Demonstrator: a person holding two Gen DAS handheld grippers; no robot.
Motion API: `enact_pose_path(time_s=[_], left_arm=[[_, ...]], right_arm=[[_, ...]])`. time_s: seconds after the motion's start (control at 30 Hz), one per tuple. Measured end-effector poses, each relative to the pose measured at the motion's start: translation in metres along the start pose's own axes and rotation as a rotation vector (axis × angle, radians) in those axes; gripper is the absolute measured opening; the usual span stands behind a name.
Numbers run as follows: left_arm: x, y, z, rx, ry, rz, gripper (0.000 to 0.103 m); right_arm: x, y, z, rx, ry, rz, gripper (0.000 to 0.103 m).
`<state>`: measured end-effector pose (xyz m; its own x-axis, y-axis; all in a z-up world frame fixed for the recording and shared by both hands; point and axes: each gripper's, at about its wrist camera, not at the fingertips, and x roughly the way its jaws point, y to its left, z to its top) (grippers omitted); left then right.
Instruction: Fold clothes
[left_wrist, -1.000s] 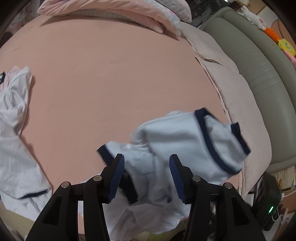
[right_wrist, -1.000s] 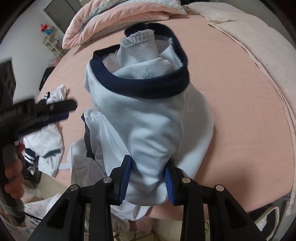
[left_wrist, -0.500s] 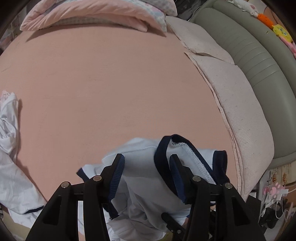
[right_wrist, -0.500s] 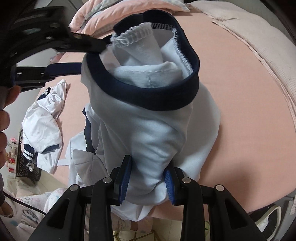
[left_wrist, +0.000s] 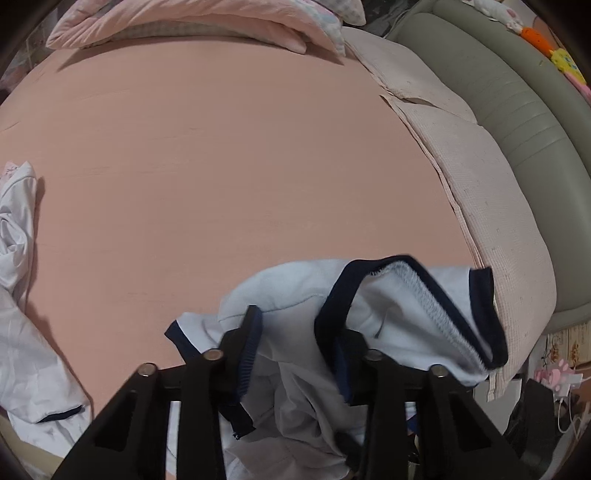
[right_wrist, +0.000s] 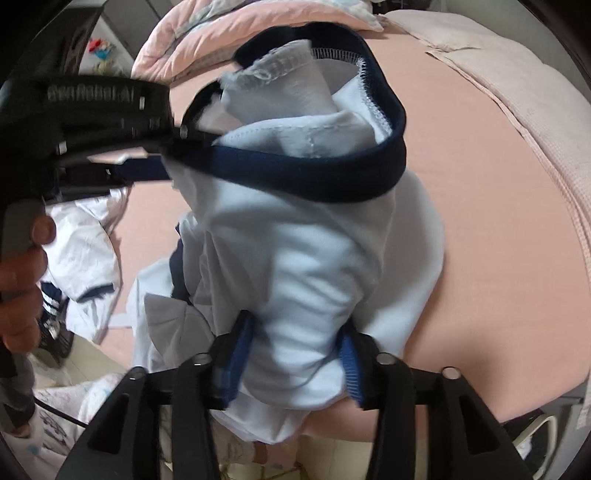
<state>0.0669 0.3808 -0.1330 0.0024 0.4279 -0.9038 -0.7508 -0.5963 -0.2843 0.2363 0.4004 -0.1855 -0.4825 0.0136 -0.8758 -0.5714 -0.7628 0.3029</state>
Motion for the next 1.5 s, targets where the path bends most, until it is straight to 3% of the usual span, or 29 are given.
enact_pose_path(time_s=[0.23, 0.3, 0.37, 0.53, 0.67, 0.8, 0.93, 1.17, 1.5], left_arm=[[0.010, -0.004, -0.002, 0.026, 0.010, 0.014, 0.019], [0.010, -0.003, -0.001, 0.015, 0.016, 0.009, 0.019], [0.007, -0.001, -0.002, 0.010, 0.021, 0.008, 0.019], [0.013, -0.006, 0.000, 0.003, 0.022, 0.006, 0.019], [0.014, -0.002, -0.001, 0.000, 0.022, 0.017, 0.019], [0.018, 0.004, -0.003, -0.017, 0.033, 0.054, 0.018], [0.023, 0.010, -0.003, -0.046, 0.047, 0.060, 0.018], [0.025, 0.002, -0.004, -0.021, 0.036, 0.068, 0.018], [0.025, -0.007, -0.008, -0.019, 0.034, 0.080, 0.015]], right_arm=[[0.006, 0.011, 0.004, 0.033, -0.013, -0.015, 0.083], [0.011, 0.018, 0.005, -0.011, 0.009, -0.039, 0.090], [0.016, 0.026, 0.006, -0.058, 0.032, -0.065, 0.103], [0.028, 0.042, 0.009, -0.159, 0.083, -0.119, 0.103], [0.020, 0.038, 0.014, -0.149, 0.118, -0.090, 0.103], [-0.001, 0.016, 0.025, -0.006, 0.176, -0.016, 0.103], [-0.021, -0.009, 0.018, 0.209, 0.243, -0.058, 0.102], [-0.020, -0.035, 0.020, 0.413, 0.313, 0.038, 0.102], [-0.039, -0.026, 0.047, 0.415, 0.289, -0.056, 0.102]])
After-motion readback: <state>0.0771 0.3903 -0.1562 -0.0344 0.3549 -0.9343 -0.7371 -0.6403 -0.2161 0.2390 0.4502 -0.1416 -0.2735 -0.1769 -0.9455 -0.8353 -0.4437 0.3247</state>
